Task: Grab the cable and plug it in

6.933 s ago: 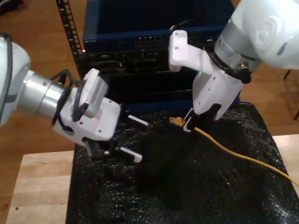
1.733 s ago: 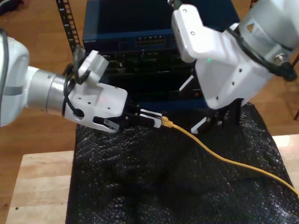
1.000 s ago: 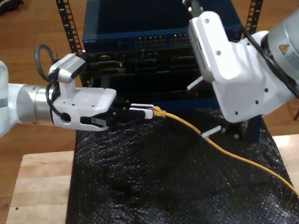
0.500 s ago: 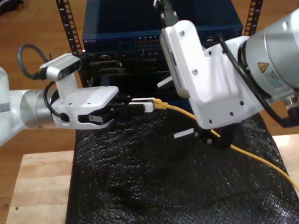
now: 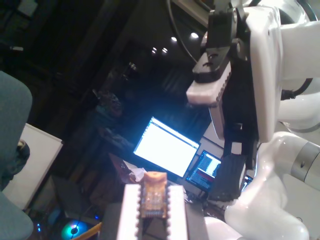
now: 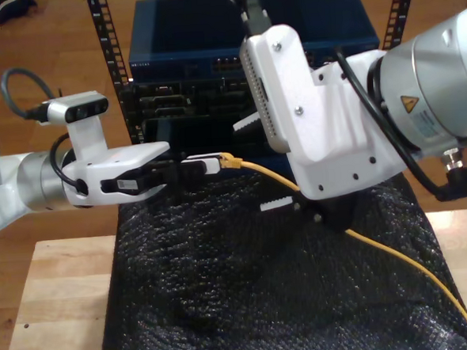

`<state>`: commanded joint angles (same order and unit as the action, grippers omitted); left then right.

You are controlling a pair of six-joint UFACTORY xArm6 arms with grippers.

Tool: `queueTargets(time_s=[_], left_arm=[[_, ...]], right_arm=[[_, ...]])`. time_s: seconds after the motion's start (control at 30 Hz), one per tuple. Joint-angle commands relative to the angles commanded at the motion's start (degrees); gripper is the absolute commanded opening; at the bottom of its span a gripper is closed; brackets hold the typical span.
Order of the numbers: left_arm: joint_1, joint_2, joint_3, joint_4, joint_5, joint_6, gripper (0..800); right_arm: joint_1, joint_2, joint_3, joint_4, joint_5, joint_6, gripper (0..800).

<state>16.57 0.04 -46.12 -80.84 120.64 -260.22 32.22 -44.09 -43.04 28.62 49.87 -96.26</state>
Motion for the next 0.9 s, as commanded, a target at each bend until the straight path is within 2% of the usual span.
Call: queueTargets(time_s=[0.6, 0.73, 0.9], left_arm=[[-0.09, 0.18, 0.97, -2.29, 6.68, -0.44, 2], [-0.09, 1.05, 0.7, -3.08, 8.44, -0.62, 2], [-0.09, 1.14, 0.7, -3.08, 9.14, -1.67, 2]], right_arm=[[2.64, 0.26, 0.18, 0.0, -6.95, -1.14, 718], [3.43, 0.26, 0.26, 0.0, -7.03, -1.23, 717], [3.52, 0.26, 0.35, 0.0, -7.03, -1.23, 645]])
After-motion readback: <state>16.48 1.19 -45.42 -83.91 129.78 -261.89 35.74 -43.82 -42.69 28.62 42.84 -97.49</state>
